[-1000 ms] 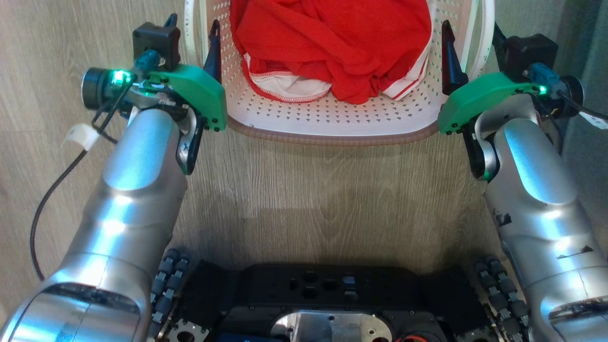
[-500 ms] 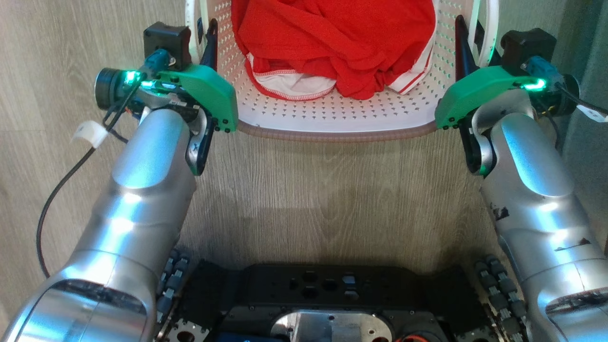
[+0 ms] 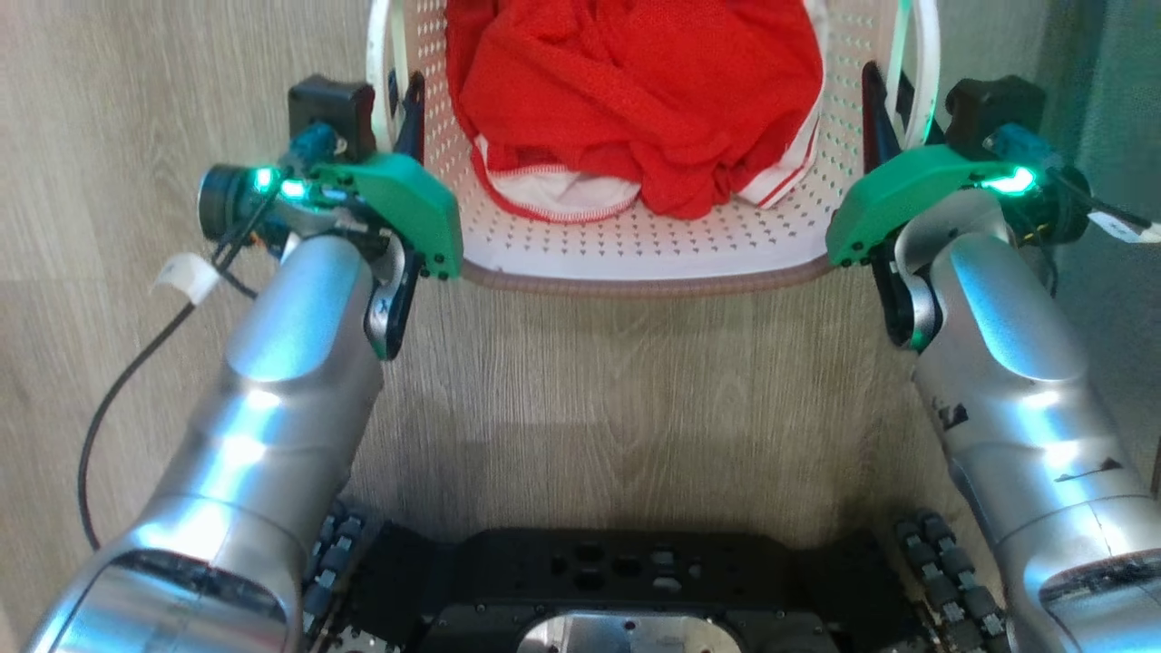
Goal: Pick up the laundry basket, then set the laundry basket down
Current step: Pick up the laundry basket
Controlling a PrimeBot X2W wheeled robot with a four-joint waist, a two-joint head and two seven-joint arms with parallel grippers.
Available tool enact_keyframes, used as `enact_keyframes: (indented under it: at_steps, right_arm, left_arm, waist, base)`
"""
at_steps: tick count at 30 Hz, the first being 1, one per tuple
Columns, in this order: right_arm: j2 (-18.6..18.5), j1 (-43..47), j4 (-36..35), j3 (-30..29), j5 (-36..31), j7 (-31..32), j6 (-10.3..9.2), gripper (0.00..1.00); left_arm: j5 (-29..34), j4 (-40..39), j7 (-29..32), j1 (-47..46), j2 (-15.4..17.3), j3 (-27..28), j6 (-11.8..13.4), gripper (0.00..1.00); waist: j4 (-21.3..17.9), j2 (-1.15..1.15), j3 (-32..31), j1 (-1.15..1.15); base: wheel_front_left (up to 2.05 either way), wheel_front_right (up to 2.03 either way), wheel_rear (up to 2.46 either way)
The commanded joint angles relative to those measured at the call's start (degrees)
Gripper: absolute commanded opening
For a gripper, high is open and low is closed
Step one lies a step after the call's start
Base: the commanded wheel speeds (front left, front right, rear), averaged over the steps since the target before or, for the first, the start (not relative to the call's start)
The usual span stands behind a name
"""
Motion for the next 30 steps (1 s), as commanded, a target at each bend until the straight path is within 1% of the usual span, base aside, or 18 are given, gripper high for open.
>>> enact_keyframes:
  at_steps: [1,8,16,24,30]
  right_arm:
    - [0.71,3.21,-0.58,1.95,-0.01,-0.45,-0.01,0.00]
    - [0.71,4.75,3.16,3.75,1.46,-0.45,-0.01,0.00]
    - [0.71,6.97,10.74,6.63,4.16,-0.45,-0.01,0.00]
    - [0.71,9.92,17.46,12.77,10.73,0.03,-0.01,0.00]
    - [0.71,11.59,20.00,17.57,16.04,2.40,-0.01,0.00]
  left_arm:
    - [-0.11,-0.31,-0.29,2.78,2.00,0.44,0.45,0.00]
    - [-2.08,1.19,-0.29,6.04,2.00,-1.02,0.41,0.00]
    - [-5.17,4.16,-0.29,11.34,2.00,-3.33,-0.26,0.00]
    - [-9.06,8.88,-0.29,15.95,2.00,-6.35,-1.30,0.00]
    - [-12.52,12.00,0.79,18.44,2.00,-9.48,-2.25,0.00]
  waist:
    - [-0.30,0.00,-1.45,0.00]
    - [-0.93,0.00,-7.47,0.00]
    - [-1.38,0.00,-15.45,0.00]
    - [-1.60,0.00,-23.32,0.00]
    - [-1.86,0.00,-28.55,0.00]
  base:
    - [0.00,0.00,0.00]
    - [0.00,0.00,0.00]
    - [0.00,0.00,0.00]
    - [0.00,0.00,0.00]
    - [0.00,0.00,0.00]
